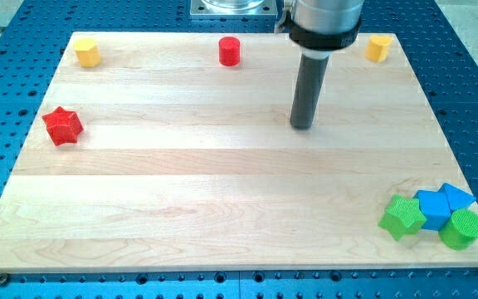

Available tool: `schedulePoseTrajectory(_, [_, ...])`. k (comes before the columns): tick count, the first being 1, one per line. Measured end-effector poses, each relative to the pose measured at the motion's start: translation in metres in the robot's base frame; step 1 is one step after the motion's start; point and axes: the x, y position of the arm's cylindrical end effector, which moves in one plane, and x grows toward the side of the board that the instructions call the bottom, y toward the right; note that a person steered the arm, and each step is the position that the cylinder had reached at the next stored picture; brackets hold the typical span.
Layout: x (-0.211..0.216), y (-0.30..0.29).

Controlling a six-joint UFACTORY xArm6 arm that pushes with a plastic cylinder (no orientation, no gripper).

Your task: Push the yellow heart diagonally to the top right side of the red circle

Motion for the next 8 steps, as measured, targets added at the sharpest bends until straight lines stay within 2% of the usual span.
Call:
schedulePoseTrajectory(2, [-0.019,0.135])
schedulePoseTrajectory(4, [-0.1,0.188])
schedulePoseTrajectory(5, [-0.124,0.205])
schedulePoseTrajectory(6, [-0.155,0.201])
schedulePoseTrajectory(8, [-0.155,0.113])
